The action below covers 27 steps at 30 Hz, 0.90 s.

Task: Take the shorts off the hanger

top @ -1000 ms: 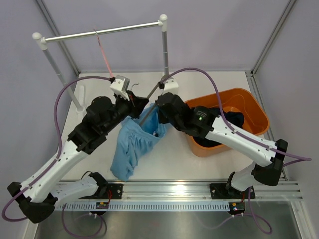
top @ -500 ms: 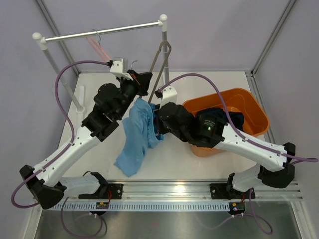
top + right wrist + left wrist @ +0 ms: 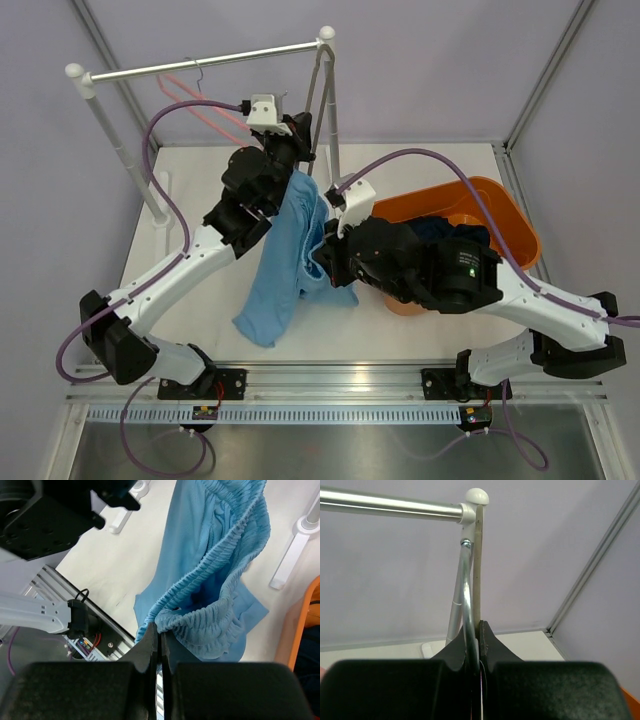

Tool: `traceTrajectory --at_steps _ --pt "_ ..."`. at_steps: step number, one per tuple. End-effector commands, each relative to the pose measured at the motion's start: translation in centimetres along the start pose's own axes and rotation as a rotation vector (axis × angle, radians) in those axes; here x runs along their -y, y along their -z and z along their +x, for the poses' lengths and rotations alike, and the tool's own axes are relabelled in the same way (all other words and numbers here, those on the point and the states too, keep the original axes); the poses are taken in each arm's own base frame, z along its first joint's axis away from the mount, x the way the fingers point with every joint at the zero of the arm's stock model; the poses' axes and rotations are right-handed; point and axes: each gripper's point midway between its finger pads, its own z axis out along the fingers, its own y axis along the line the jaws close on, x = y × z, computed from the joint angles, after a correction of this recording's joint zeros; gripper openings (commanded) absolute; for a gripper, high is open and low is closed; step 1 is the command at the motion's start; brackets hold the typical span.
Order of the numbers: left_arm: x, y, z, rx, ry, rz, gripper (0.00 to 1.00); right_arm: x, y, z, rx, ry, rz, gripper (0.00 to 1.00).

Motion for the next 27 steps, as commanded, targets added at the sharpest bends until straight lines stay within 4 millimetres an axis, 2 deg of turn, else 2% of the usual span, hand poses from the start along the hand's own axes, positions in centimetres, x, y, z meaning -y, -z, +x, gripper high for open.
traceTrajectory --at_steps 1,9,16,21,24,27 --pt "-0.1 -1.0 -7.7 0.242 0.058 -0.057 0.00 0.4 3.1 -2.5 0.068 -0.032 -0.018 0.00" --pt "-0.6 -2.7 -9.7 0.312 -0.046 -0.134 0.00 1.1 5.6 -3.6 0.082 -0.031 -0.028 0.00" --pt "-0.2 -3.0 -10.9 0.338 -0.037 -0.127 0.00 1.6 6.0 -4.1 0.096 -0.019 -0.014 0.00" --pt "-0.2 -1.7 -12.3 0.325 -0.021 -0.105 0.00 1.6 5.3 -4.2 0.104 0.000 0.012 0.00" --pt "-0.3 -0.3 -13.1 0.275 0.003 -0.091 0.00 2.5 5.1 -5.1 0.150 0.024 0.068 0.00" --pt "-0.2 1.6 -13.5 0.203 0.017 -0.059 0.00 3.9 5.1 -7.6 0.225 0.044 0.146 0.00"
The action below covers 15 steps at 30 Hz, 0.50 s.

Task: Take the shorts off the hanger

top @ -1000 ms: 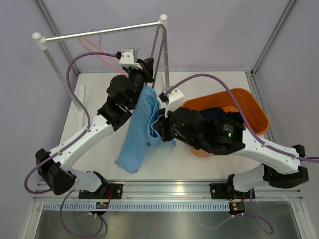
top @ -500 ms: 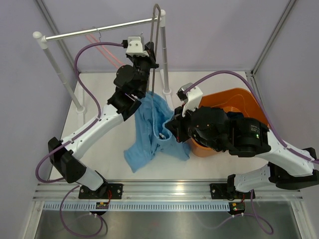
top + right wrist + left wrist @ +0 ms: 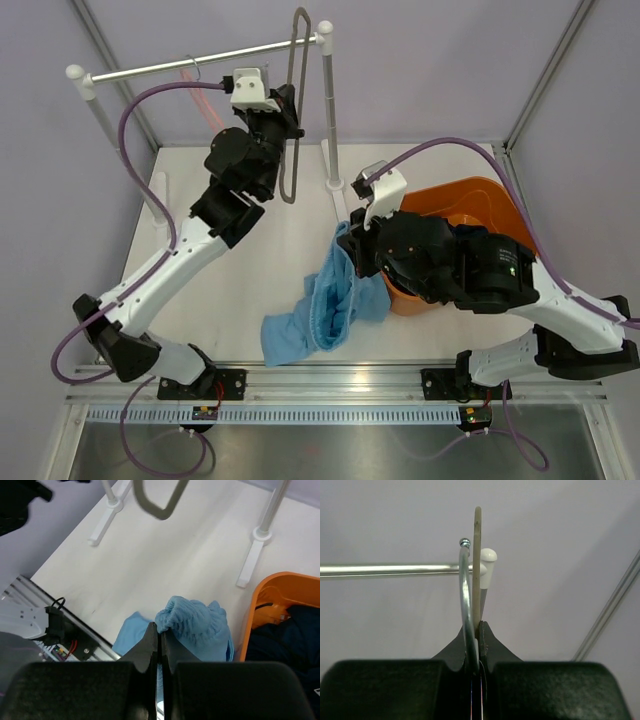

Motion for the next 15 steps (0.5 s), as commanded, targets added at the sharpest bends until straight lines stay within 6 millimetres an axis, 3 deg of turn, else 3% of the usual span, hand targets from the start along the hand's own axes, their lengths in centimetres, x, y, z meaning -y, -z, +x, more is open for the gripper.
traceTrajectory --at_steps 1,4,7,9,10,13,15 --pt "-0.9 3.1 -7.7 0.058 0.121 0.025 0.00 1.6 0.4 -5.8 0.176 -0.023 0.083 0.00" --pt "-2.2 5.1 -8.1 0.017 0.113 0.017 0.00 2.9 0.2 -9.8 0.266 -0.016 0.124 0.00" --pt "-3.1 7.1 -8.0 -0.034 0.095 0.024 0.00 6.1 1.4 -15.1 0.409 -0.010 0.252 0.00" --pt "-3.3 8.2 -7.9 -0.057 0.091 0.043 0.00 9.7 3.3 -18.5 0.499 0.032 0.393 0.00" --pt "-3.7 9.2 -7.6 -0.076 0.088 0.046 0.00 11.7 5.4 -20.7 0.572 0.040 0.493 0.00" --pt "-4.3 10.5 -6.5 -0.111 0.069 0.058 0.00 16.6 11.2 -24.1 0.716 0.020 0.721 0.00" --pt "-4.5 11.7 -6.5 -0.122 0.066 0.082 0.00 19.2 15.9 -25.1 0.804 -0.043 0.796 0.00"
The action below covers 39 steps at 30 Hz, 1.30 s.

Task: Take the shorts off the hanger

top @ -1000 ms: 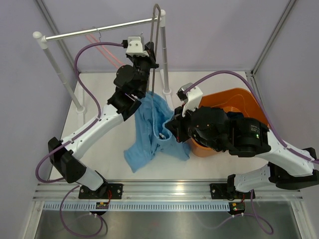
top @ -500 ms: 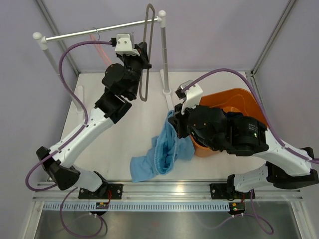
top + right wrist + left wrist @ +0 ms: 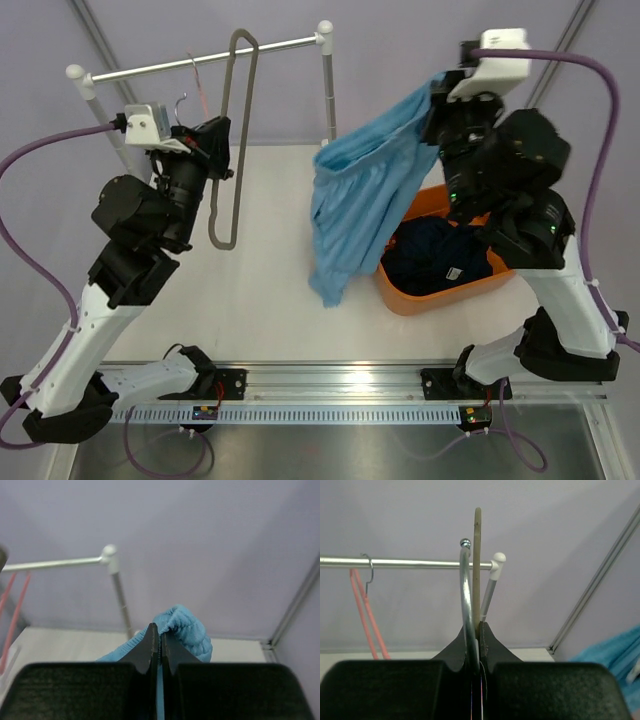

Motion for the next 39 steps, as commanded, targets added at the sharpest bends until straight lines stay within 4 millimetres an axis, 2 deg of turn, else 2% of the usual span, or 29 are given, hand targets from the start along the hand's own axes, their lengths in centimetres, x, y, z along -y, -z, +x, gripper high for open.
traceTrajectory --at_steps 1,2,4,5,6,8,12,13,16,22,26,29,32,33,35,36,37,39 --pt "0.2 1.2 2.7 -0.090 -0.026 0.053 0.00 12.6 3.8 -8.9 0.225 -0.130 0.322 0.00" --pt "-0.1 1.9 3.4 -0.112 -0.034 0.059 0.00 14.2 4.7 -9.4 0.237 -0.135 0.348 0.00" --pt "-0.2 2.5 4.0 -0.129 -0.039 0.072 0.00 16.3 5.5 -9.1 0.242 -0.123 0.412 0.00" --pt "-0.4 2.8 4.9 -0.148 -0.047 0.073 0.00 16.5 5.6 -8.8 0.239 -0.117 0.420 0.00" --pt "-0.4 3.1 5.0 -0.151 -0.046 0.080 0.00 16.5 5.5 -8.1 0.224 -0.101 0.422 0.00" --pt "-0.5 3.4 5.9 -0.173 -0.049 0.087 0.00 15.9 4.9 -6.2 0.189 -0.081 0.420 0.00" --pt "-0.1 4.0 6.2 -0.190 -0.037 0.117 0.00 14.8 3.2 -1.2 0.085 0.003 0.429 0.00" --pt "-0.1 4.1 6.3 -0.195 -0.035 0.121 0.00 13.6 2.4 -0.2 0.080 -0.041 0.386 0.00" --pt "0.0 4.2 6.3 -0.198 -0.035 0.128 0.00 12.0 0.7 2.9 0.012 -0.022 0.331 0.00" --pt "-0.2 4.5 7.1 -0.217 -0.047 0.132 0.00 8.9 -2.3 7.0 -0.084 0.011 0.261 0.00" --pt "-0.3 4.6 7.4 -0.228 -0.053 0.132 0.00 8.4 -3.1 8.3 -0.115 0.020 0.260 0.00" --pt "-0.3 4.7 7.5 -0.235 -0.059 0.131 0.00 9.8 -2.4 9.4 -0.140 -0.005 0.322 0.00" --pt "-0.4 4.7 7.7 -0.239 -0.063 0.129 0.00 11.7 -0.8 11.5 -0.169 -0.059 0.371 0.00" --pt "-0.3 4.6 7.8 -0.242 -0.062 0.130 0.00 11.8 -0.4 13.6 -0.206 -0.061 0.379 0.00" --pt "-0.2 4.6 7.8 -0.245 -0.059 0.135 0.00 13.0 0.8 14.7 -0.222 -0.078 0.402 0.01" --pt "-0.1 4.5 8.1 -0.254 -0.061 0.135 0.00 13.3 1.3 17.2 -0.270 -0.065 0.422 0.02" --pt "0.0 4.4 8.3 -0.260 -0.060 0.138 0.00 13.7 2.2 17.7 -0.277 -0.080 0.427 0.03" --pt "0.2 4.2 8.5 -0.277 -0.057 0.137 0.00 14.0 3.6 20.3 -0.319 -0.106 0.432 0.08"
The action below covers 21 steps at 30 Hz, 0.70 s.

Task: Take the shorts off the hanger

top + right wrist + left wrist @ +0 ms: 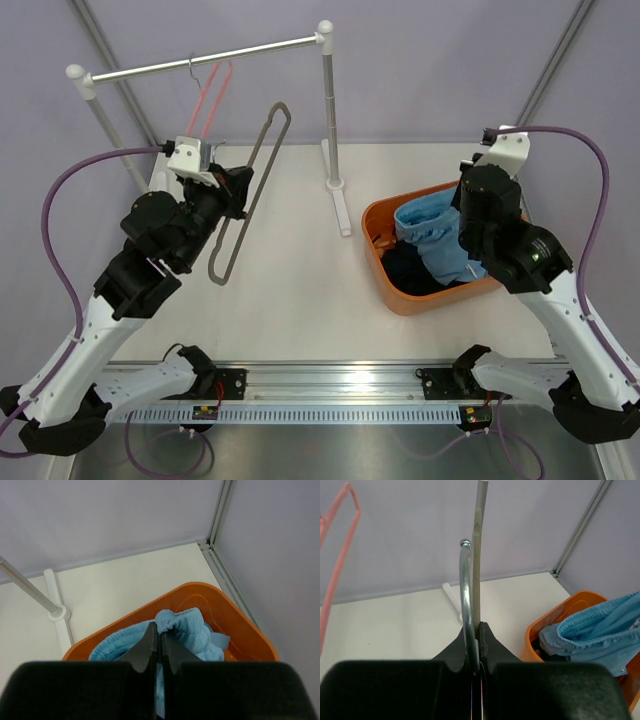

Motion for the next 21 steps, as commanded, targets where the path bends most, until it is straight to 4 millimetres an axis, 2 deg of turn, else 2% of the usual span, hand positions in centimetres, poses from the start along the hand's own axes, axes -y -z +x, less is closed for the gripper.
traceTrajectory --at_steps 1,2,3,5,6,7,8,10,12,13,15,16,19,21 --pt "0.9 -0.5 -0.6 0.000 0.022 0.029 0.00 1.2 0.8 3.4 -0.056 -0.110 0.020 0.11" --pt "0.9 -0.7 -0.5 -0.011 0.024 0.025 0.00 1.0 1.0 4.3 -0.077 -0.114 -0.003 0.16" --pt "1.0 -0.7 -1.0 -0.008 0.028 0.023 0.00 1.3 1.3 5.1 -0.089 -0.137 -0.008 0.32" --pt "0.7 -1.5 0.3 -0.069 0.017 -0.007 0.00 1.2 1.8 5.7 -0.112 -0.146 -0.034 0.50" --pt "0.8 -1.6 -0.4 -0.066 0.021 -0.015 0.00 1.3 2.1 5.5 -0.111 -0.164 -0.049 0.67" --pt "0.5 -2.0 0.7 -0.112 0.010 -0.039 0.00 1.2 2.3 5.4 -0.112 -0.168 -0.063 0.73" --pt "0.5 -2.2 0.9 -0.129 0.006 -0.045 0.00 1.2 2.5 5.5 -0.119 -0.166 -0.077 0.79" --pt "0.5 -2.2 0.6 -0.143 -0.001 -0.049 0.00 1.2 2.9 4.9 -0.114 -0.176 -0.094 0.87" --pt "0.6 -2.7 0.9 -0.172 -0.021 -0.052 0.00 1.1 3.3 4.5 -0.115 -0.178 -0.118 0.91" --pt "0.7 -2.5 0.2 -0.178 -0.033 -0.046 0.00 1.1 3.5 4.4 -0.114 -0.182 -0.127 0.92" --pt "1.0 -3.4 0.7 -0.215 -0.059 -0.042 0.00 0.9 3.9 4.1 -0.111 -0.195 -0.159 0.93" --pt "1.2 -3.3 -0.2 -0.214 -0.070 -0.032 0.00 0.8 4.0 4.1 -0.110 -0.201 -0.171 0.93" --pt "1.4 -4.7 0.6 -0.276 -0.081 -0.012 0.00 0.0 4.5 3.8 -0.102 -0.225 -0.237 0.94" --pt "0.7 -6.1 0.1 -0.288 -0.059 -0.012 0.00 -0.8 4.9 4.1 -0.111 -0.226 -0.291 0.96"
